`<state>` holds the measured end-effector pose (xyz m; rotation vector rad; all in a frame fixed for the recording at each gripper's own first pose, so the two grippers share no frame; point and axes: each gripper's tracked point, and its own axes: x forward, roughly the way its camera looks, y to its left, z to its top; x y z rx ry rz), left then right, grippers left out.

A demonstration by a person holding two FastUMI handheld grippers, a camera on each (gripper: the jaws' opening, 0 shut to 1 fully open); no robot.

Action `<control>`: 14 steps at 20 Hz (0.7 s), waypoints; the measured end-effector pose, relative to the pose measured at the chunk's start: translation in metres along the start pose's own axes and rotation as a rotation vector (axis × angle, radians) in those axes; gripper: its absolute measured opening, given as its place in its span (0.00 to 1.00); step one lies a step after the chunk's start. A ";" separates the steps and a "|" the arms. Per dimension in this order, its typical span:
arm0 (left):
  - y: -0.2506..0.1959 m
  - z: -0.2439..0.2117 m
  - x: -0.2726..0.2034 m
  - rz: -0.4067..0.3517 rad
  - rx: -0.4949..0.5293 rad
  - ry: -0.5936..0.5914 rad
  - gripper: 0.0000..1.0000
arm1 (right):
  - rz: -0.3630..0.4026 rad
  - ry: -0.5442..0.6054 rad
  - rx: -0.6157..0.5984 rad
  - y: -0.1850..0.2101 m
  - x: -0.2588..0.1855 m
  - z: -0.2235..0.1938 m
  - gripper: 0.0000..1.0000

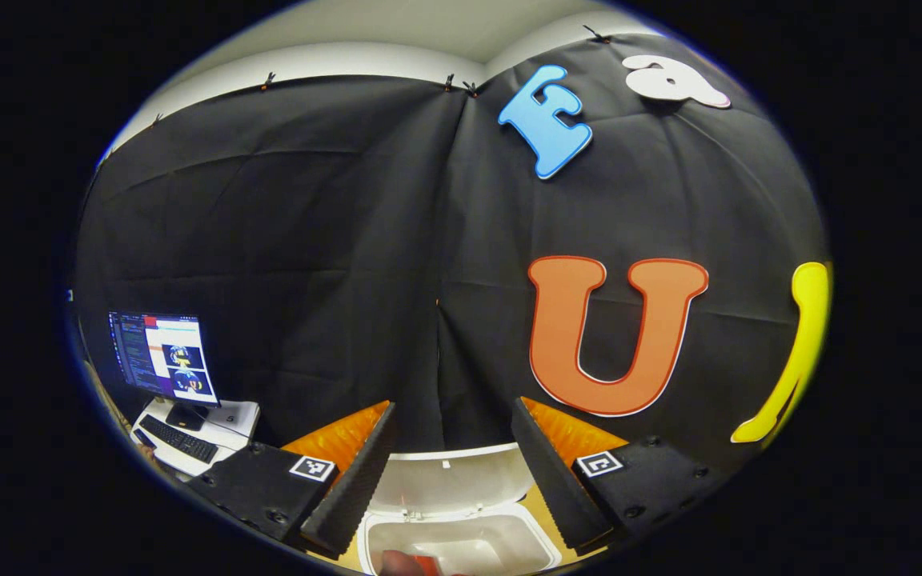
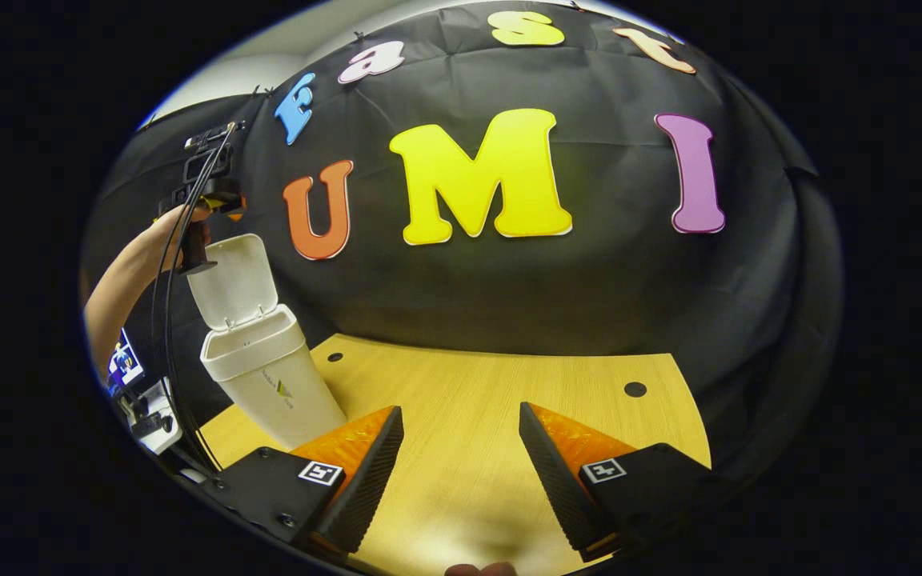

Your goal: Press the lid of the desktop garbage bin to open it, pick up the crumpled paper on the desktop and throw it into the bin, then pick up the pop can on the desktop and drop it into the bin, and finally close the garbage bin lid.

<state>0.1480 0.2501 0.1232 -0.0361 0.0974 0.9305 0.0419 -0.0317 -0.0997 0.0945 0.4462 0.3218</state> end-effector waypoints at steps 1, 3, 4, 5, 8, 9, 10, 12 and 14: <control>0.003 -0.001 0.009 0.017 0.016 0.014 0.93 | -0.003 -0.002 0.013 0.001 0.002 0.001 0.92; 0.004 -0.010 0.023 0.039 0.035 0.072 0.93 | -0.007 0.004 0.044 0.001 0.007 0.000 0.92; 0.003 -0.015 0.030 0.053 0.045 0.106 0.93 | -0.018 0.002 0.057 -0.002 0.009 0.002 0.92; 0.005 -0.021 0.037 0.068 0.049 0.139 0.93 | -0.032 0.002 0.071 -0.005 0.009 0.003 0.92; 0.000 -0.038 0.046 0.055 0.034 0.219 0.93 | -0.055 0.012 0.142 -0.014 0.012 0.001 0.92; 0.001 -0.038 0.045 0.057 0.026 0.225 0.93 | -0.065 0.017 0.175 -0.020 0.015 0.000 0.92; 0.000 -0.041 0.044 0.055 0.015 0.235 0.94 | -0.073 0.027 0.210 -0.024 0.015 -0.003 0.92; -0.008 -0.050 0.035 0.034 -0.027 0.274 0.94 | -0.088 0.042 0.270 -0.040 0.018 -0.006 0.94; -0.019 -0.048 0.028 0.000 -0.048 0.282 0.92 | -0.079 0.037 0.298 -0.042 0.018 -0.004 0.94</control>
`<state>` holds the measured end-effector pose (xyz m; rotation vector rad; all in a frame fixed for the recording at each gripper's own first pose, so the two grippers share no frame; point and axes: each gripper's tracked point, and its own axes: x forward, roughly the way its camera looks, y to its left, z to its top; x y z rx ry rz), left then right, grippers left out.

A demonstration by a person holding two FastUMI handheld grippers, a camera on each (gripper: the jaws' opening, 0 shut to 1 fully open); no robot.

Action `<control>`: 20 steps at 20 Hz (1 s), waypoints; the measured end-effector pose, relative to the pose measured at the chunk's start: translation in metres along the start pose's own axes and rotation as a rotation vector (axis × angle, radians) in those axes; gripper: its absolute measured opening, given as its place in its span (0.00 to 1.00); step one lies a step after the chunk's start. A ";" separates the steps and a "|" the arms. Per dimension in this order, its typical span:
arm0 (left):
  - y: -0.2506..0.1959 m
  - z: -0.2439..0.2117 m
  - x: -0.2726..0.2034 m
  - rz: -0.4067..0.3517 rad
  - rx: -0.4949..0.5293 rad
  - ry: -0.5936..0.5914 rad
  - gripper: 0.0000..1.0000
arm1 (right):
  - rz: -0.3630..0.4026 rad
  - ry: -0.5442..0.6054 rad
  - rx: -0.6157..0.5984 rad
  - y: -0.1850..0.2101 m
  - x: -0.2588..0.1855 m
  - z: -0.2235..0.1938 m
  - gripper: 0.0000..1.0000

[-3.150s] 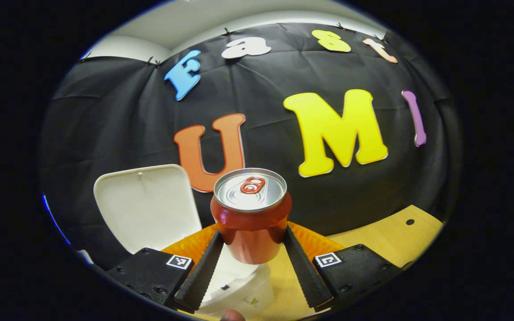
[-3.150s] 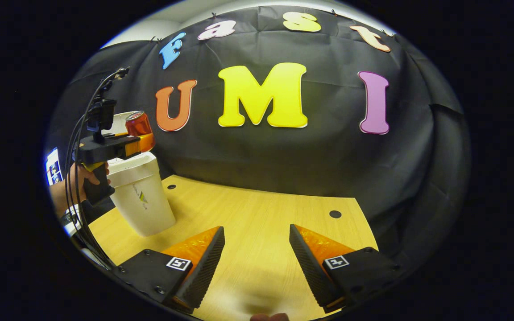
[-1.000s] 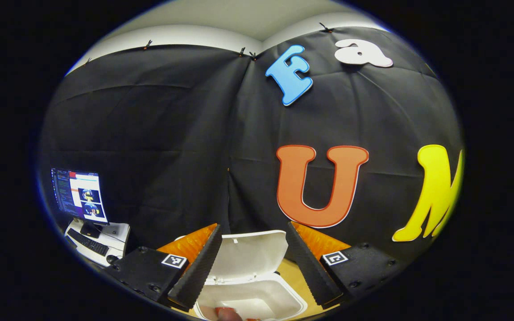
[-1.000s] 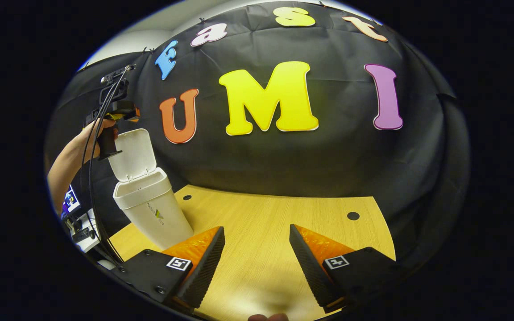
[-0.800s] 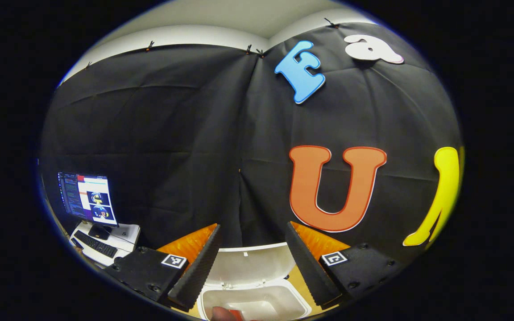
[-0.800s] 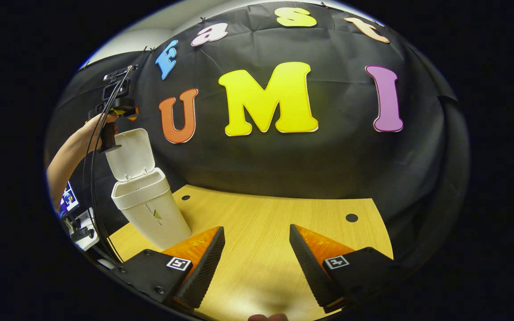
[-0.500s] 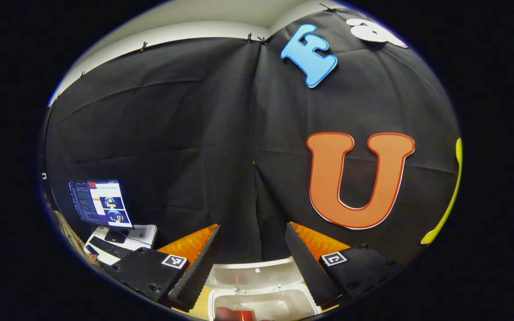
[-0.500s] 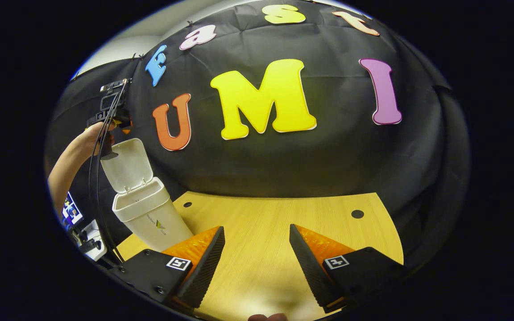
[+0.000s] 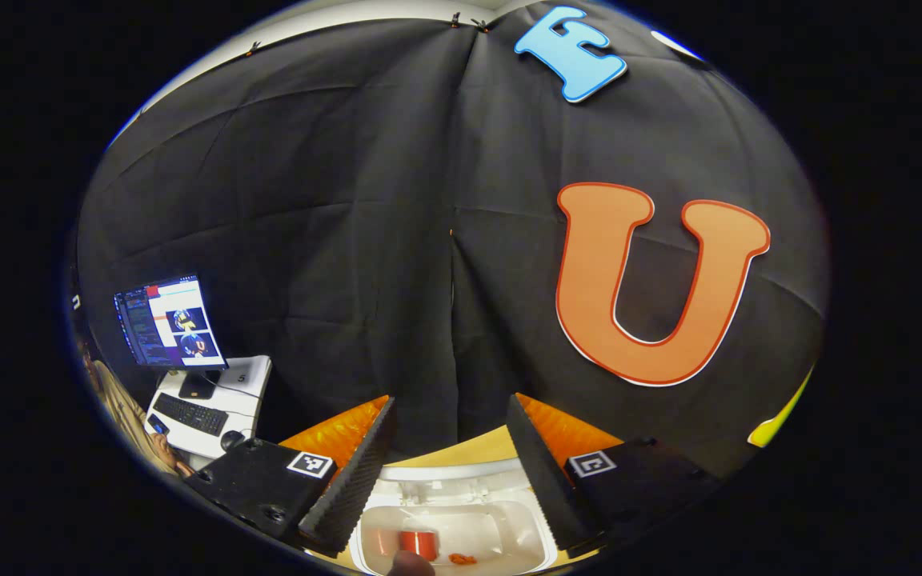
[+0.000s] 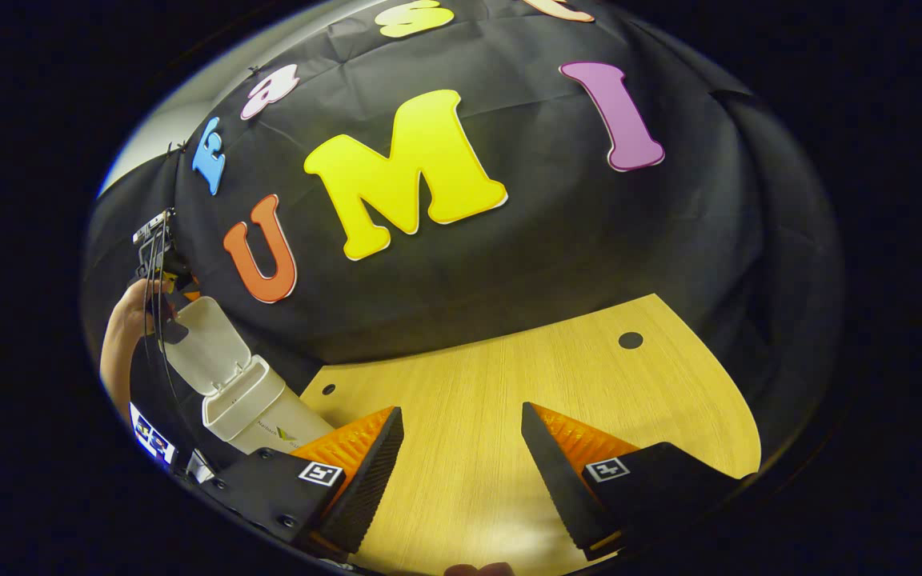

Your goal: Press the lid of the desktop garbage bin to open it, pick up the crumpled paper on the desktop and throw it into the bin, then pick up the pop can on the desktop and drop it into the bin, and finally close the garbage bin lid.

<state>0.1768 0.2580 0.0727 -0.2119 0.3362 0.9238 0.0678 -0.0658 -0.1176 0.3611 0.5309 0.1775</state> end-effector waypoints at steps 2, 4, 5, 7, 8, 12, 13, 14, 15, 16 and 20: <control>-0.001 -0.008 -0.010 0.001 -0.005 0.008 0.90 | 0.011 -0.007 -0.023 0.001 0.001 0.002 0.94; -0.003 -0.018 -0.021 0.002 -0.003 0.013 0.91 | 0.036 -0.005 -0.035 0.006 -0.001 0.002 0.94; -0.006 -0.024 -0.028 -0.005 -0.005 0.019 0.90 | 0.047 0.002 -0.037 0.007 -0.002 0.000 0.94; -0.013 -0.040 -0.044 -0.029 -0.024 0.025 0.90 | 0.072 0.013 -0.044 0.009 -0.005 -0.004 0.94; -0.015 -0.047 -0.051 -0.036 -0.022 0.023 0.90 | 0.084 0.019 -0.059 0.009 -0.007 -0.006 0.94; -0.017 -0.075 -0.072 -0.038 0.009 0.023 0.90 | 0.112 0.018 -0.161 0.003 -0.017 -0.006 0.94; -0.016 -0.084 -0.075 -0.045 0.007 0.026 0.90 | 0.113 0.020 -0.174 0.000 -0.019 -0.007 0.94; -0.017 -0.092 -0.077 -0.054 0.004 0.030 0.91 | 0.113 0.027 -0.179 -0.003 -0.020 -0.008 0.94; -0.018 -0.100 -0.078 -0.055 0.003 0.036 0.92 | 0.110 0.034 -0.181 -0.007 -0.022 -0.010 0.94; -0.018 -0.105 -0.080 -0.058 0.011 0.042 0.92 | 0.108 0.038 -0.188 -0.010 -0.024 -0.011 0.94; -0.018 -0.128 -0.082 -0.065 0.015 0.031 0.94 | 0.099 0.043 -0.218 -0.016 -0.028 -0.013 0.94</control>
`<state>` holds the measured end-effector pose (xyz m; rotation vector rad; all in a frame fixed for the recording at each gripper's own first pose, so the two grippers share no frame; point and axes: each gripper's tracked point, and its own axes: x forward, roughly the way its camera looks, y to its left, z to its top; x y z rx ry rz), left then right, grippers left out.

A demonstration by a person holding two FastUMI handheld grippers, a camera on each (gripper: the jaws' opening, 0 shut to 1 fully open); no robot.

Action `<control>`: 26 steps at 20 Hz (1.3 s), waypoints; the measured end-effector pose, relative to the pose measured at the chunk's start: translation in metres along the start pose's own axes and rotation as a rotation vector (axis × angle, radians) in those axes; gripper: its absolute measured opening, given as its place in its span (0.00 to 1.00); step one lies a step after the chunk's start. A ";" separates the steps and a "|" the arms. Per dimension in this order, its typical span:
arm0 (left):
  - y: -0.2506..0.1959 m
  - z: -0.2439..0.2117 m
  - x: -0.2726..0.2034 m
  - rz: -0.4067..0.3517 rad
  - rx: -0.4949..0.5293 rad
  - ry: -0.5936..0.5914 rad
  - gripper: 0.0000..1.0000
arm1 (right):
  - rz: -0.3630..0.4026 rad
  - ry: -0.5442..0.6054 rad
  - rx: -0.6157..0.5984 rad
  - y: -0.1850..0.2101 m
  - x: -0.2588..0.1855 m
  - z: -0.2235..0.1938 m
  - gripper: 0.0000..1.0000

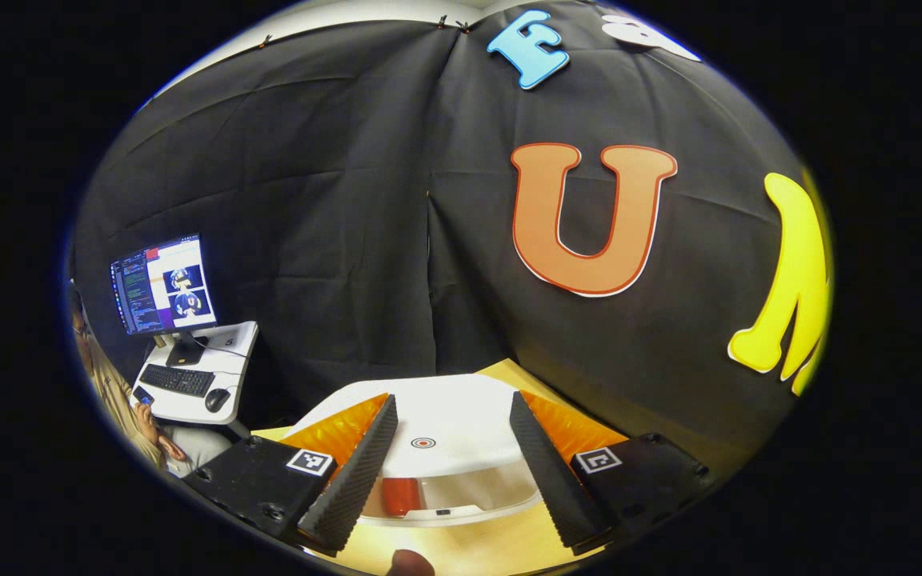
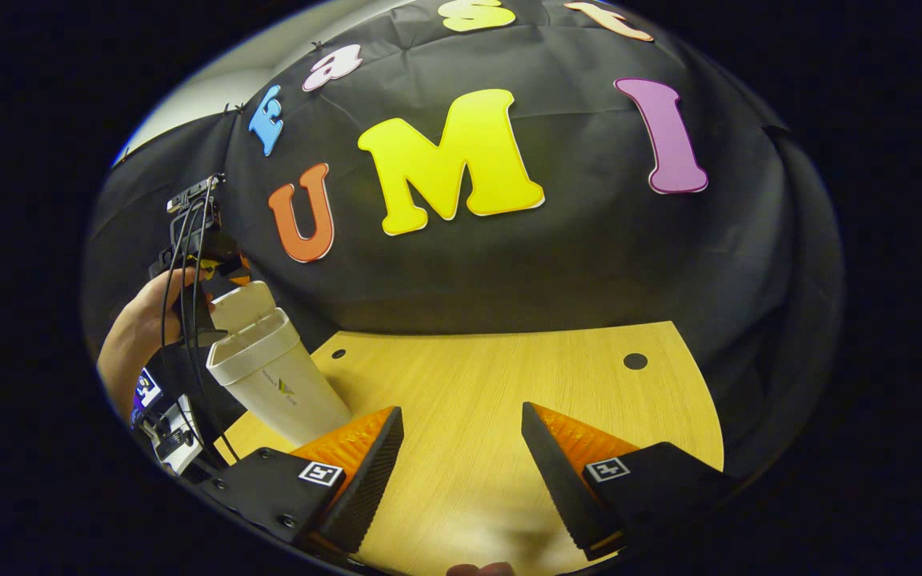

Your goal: Press the lid of the desktop garbage bin to open it, pick up the crumpled paper on the desktop and throw it into the bin, then pick up the pop can on the desktop and drop it into the bin, and finally close the garbage bin lid.

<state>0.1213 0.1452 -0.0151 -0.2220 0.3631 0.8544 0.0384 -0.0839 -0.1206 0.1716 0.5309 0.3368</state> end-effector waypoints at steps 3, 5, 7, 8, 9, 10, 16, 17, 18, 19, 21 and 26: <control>0.002 -0.026 -0.005 -0.008 0.012 0.028 0.94 | -0.008 0.009 0.016 -0.001 -0.002 -0.004 0.94; 0.003 -0.040 -0.005 -0.009 0.028 0.038 0.94 | -0.008 0.016 0.022 0.002 -0.002 -0.009 0.94; 0.006 -0.052 -0.005 -0.011 0.038 0.050 0.92 | -0.004 0.026 0.017 0.006 -0.004 -0.013 0.94; 0.007 -0.057 -0.005 -0.013 0.042 0.052 0.92 | -0.002 0.028 0.015 0.007 -0.004 -0.014 0.94; 0.007 -0.060 -0.004 -0.018 0.045 0.054 0.92 | -0.002 0.028 0.013 0.007 -0.004 -0.014 0.94; 0.007 -0.062 -0.003 -0.024 0.044 0.054 0.92 | -0.004 0.028 0.015 0.008 -0.003 -0.014 0.94; 0.001 -0.076 -0.009 -0.047 0.084 0.061 0.90 | -0.009 0.042 0.042 0.013 -0.004 -0.024 0.94; 0.001 -0.075 -0.007 -0.056 0.104 0.051 0.91 | -0.009 0.042 0.044 0.014 -0.004 -0.025 0.94; 0.001 -0.076 -0.005 -0.071 0.116 0.042 0.91 | -0.007 0.040 0.047 0.015 -0.004 -0.026 0.94; 0.001 -0.083 -0.003 -0.087 0.116 0.051 0.90 | -0.005 0.040 0.052 0.016 -0.003 -0.029 0.94; 0.000 -0.084 -0.004 -0.113 0.086 0.039 0.96 | -0.005 0.048 0.063 0.020 -0.002 -0.036 0.94; -0.009 -0.075 -0.009 -0.185 0.153 -0.014 0.87 | -0.014 -0.036 -0.034 0.034 -0.005 -0.015 0.94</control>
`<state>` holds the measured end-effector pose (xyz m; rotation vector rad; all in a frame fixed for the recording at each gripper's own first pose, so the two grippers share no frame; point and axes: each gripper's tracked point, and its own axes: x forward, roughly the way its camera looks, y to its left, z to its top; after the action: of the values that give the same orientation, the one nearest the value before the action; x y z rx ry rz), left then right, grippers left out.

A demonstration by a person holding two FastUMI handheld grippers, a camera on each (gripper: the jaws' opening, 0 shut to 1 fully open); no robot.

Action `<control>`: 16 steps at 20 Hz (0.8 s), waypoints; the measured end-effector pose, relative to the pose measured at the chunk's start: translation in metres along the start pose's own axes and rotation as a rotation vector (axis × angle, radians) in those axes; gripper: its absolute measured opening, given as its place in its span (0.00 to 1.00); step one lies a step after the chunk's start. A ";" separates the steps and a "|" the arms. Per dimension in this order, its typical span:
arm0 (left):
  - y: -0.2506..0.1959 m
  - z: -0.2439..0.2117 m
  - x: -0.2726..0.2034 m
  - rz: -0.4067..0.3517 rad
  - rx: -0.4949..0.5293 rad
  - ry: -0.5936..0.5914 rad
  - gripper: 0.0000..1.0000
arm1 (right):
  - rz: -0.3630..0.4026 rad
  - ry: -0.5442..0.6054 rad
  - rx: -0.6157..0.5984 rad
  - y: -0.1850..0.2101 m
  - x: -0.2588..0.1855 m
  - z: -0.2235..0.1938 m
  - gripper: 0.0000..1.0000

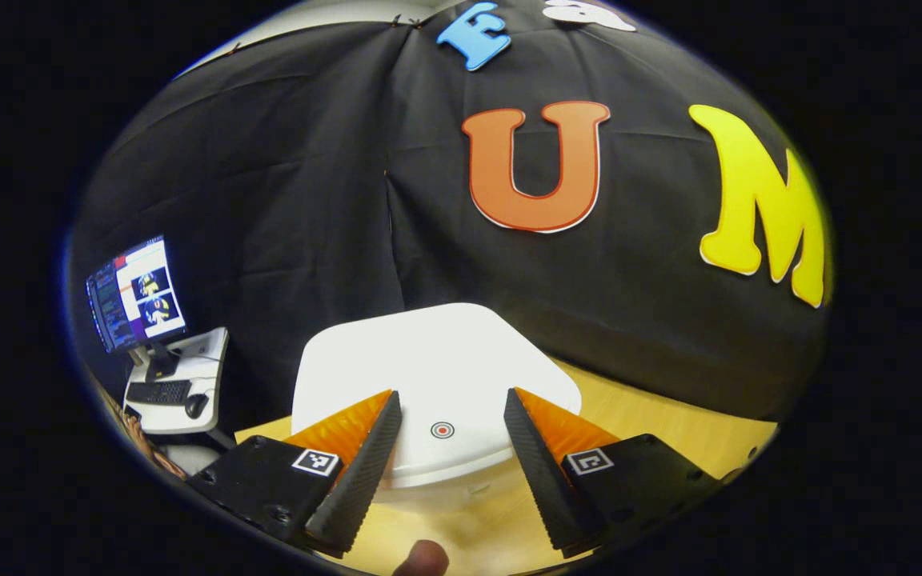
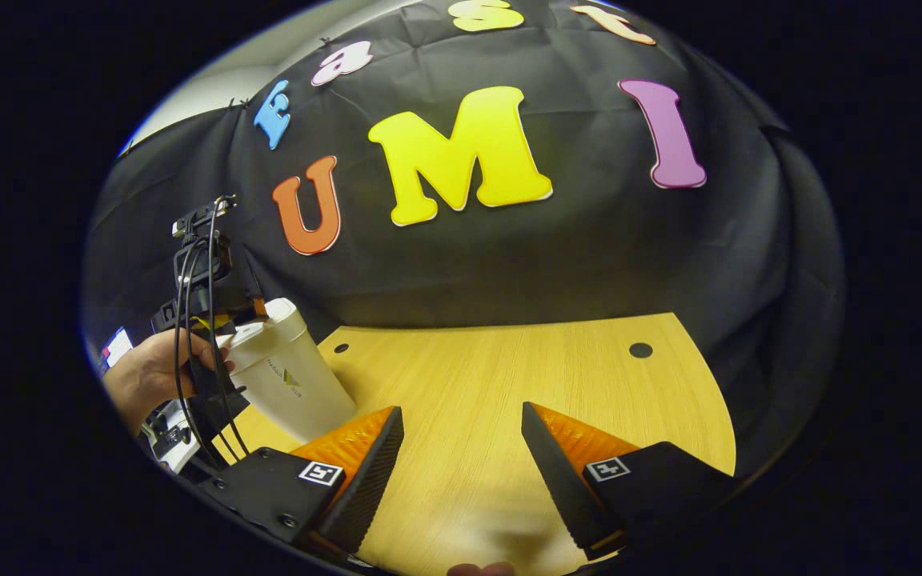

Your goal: Press the lid of the desktop garbage bin to open it, pick up the crumpled paper on the desktop and throw it into the bin, then pick up the pop can on the desktop and drop it into the bin, and finally close the garbage bin lid.

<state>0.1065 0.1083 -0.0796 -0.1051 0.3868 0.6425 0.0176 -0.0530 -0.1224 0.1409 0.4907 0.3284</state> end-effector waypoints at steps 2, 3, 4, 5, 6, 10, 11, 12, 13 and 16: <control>-0.009 0.013 -0.007 -0.062 -0.001 -0.061 0.83 | -0.012 -0.061 -0.062 0.008 -0.002 0.019 0.94; -0.011 0.031 -0.012 -0.090 0.013 -0.115 0.83 | -0.019 -0.093 -0.095 0.013 -0.003 0.029 0.94; -0.013 0.050 -0.020 -0.116 0.035 -0.175 0.83 | -0.026 -0.120 -0.122 0.018 -0.004 0.037 0.94; -0.016 0.065 -0.028 -0.150 0.056 -0.229 0.83 | -0.029 -0.145 -0.137 0.023 -0.006 0.044 0.94; -0.020 0.078 -0.039 -0.185 0.070 -0.274 0.83 | -0.030 -0.166 -0.139 0.029 -0.008 0.050 0.94; -0.039 0.103 -0.086 -0.355 0.091 -0.398 0.82 | -0.083 -0.262 -0.113 0.038 -0.021 0.079 0.94; -0.043 0.107 -0.098 -0.406 0.084 -0.416 0.83 | -0.102 -0.290 -0.109 0.040 -0.026 0.088 0.94; -0.047 0.109 -0.109 -0.462 0.072 -0.428 0.83 | -0.121 -0.317 -0.113 0.041 -0.031 0.096 0.94; -0.056 0.111 -0.124 -0.539 0.050 -0.444 0.83 | -0.138 -0.342 -0.122 0.043 -0.036 0.102 0.94; -0.069 0.104 -0.158 -0.659 0.041 -0.447 0.83 | -0.180 -0.405 -0.133 0.048 -0.050 0.117 0.91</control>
<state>0.0658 -0.0140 0.0752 -0.0422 -0.0768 -0.0038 0.0194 -0.0308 0.0114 0.0311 0.0782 0.1488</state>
